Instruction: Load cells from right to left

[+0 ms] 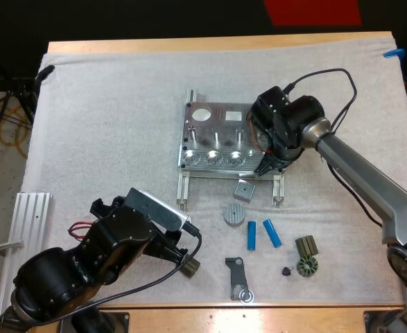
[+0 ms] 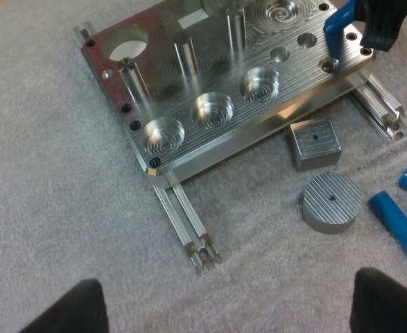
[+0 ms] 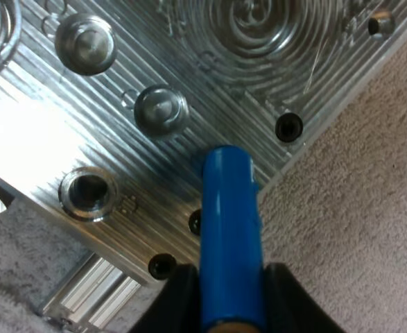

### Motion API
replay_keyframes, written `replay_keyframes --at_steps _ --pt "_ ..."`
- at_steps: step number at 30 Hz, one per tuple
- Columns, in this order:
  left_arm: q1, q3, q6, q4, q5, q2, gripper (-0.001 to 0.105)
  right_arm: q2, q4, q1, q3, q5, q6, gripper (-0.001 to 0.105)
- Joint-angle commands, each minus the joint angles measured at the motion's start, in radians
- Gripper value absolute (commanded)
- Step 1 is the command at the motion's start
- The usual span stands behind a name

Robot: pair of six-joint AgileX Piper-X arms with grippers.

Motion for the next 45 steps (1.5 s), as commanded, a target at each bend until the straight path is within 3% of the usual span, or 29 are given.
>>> replay_keyframes --at_steps 1,25,45 --pt "0.0 -0.011 0.0 -0.003 -0.013 -0.005 0.069 0.006 -0.009 -0.002 -0.003 -0.008 -0.004 0.015" --pt "0.0 -0.011 0.003 -0.003 -0.013 -0.005 0.069 0.014 -0.123 -0.002 -0.003 0.088 -0.054 0.015" --pt "0.0 -0.011 0.003 -0.003 -0.013 -0.005 0.069 0.014 -0.106 -0.002 -0.003 0.2 -0.059 0.015"
